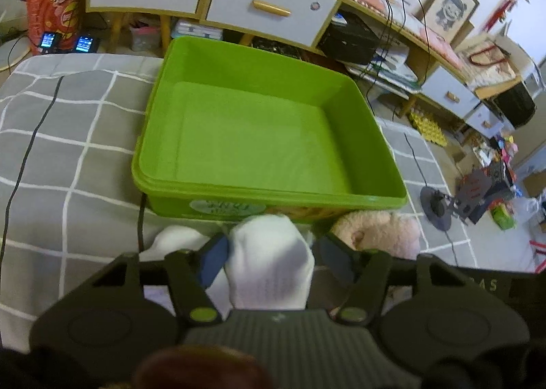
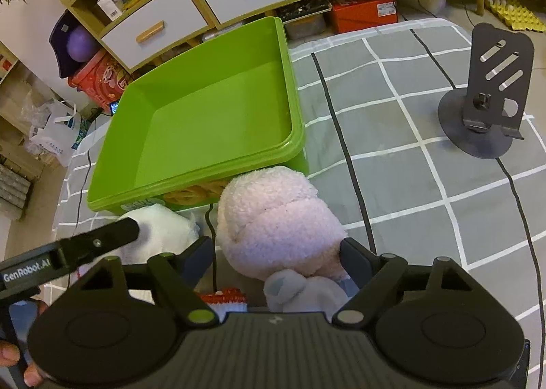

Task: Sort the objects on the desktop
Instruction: 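Grasp the white sock with the left tool while the right tool grasps the pink fluffy plush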

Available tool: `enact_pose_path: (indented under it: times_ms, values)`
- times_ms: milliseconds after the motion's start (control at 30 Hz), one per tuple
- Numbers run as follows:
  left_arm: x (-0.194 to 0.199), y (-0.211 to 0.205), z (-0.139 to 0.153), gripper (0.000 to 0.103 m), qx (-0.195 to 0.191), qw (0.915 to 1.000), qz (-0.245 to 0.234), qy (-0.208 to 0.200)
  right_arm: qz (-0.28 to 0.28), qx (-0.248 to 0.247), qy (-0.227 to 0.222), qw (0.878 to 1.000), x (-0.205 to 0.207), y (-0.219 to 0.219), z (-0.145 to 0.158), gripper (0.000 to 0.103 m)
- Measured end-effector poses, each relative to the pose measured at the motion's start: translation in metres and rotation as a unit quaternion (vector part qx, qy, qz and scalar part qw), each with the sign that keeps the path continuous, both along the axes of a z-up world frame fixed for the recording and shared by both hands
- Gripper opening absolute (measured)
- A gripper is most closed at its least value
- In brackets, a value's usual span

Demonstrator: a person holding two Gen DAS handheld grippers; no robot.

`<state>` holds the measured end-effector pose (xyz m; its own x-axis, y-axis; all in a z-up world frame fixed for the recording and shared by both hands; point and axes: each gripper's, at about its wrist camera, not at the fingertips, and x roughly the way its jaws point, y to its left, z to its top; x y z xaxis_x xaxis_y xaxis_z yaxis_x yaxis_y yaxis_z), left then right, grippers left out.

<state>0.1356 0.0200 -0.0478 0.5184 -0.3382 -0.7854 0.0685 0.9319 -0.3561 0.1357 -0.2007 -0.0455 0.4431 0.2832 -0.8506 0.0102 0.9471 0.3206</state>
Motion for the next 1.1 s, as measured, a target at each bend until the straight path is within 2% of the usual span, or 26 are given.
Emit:
enact_pose_path:
  times_ms: [67, 300, 467, 533, 633, 767, 933, 1100]
  values:
    - [0.0, -0.001, -0.002, 0.058, 0.007, 1.0, -0.003, 0.0, -0.001, -0.002, 0.001, 1.0, 0.002, 0.0, -0.003, 0.082]
    - [-0.002, -0.001, -0.004, 0.058, 0.012, 0.9998, -0.017, 0.001, -0.007, -0.009, 0.009, 1.0, 0.004, 0.001, -0.014, 0.074]
    - [0.0, -0.003, -0.007, 0.067, 0.007, 0.9996, -0.027, -0.001, -0.01, -0.013, 0.002, 1.0, 0.002, 0.003, -0.014, 0.065]
    - [0.0, -0.007, -0.01, 0.068, 0.013, 0.9994, -0.032, -0.003, -0.013, -0.013, -0.001, 1.0, 0.001, 0.004, -0.013, 0.062]
    - [-0.002, -0.016, -0.014, 0.063, 0.036, 0.9986, -0.037, -0.009, -0.012, -0.018, -0.003, 1.0, 0.0, 0.006, -0.01, 0.058]
    - [-0.007, -0.02, -0.014, 0.058, 0.046, 0.9984, -0.027, -0.019, -0.013, -0.021, -0.008, 1.0, -0.001, 0.006, -0.004, 0.056]
    - [-0.013, -0.013, -0.009, 0.047, 0.033, 0.9992, -0.012, -0.021, -0.018, -0.019, -0.018, 0.999, -0.006, 0.005, 0.005, 0.055]
    - [-0.017, -0.007, -0.004, 0.045, 0.021, 0.9996, -0.004, -0.021, -0.023, -0.016, -0.028, 0.999, -0.011, 0.004, 0.014, 0.054]
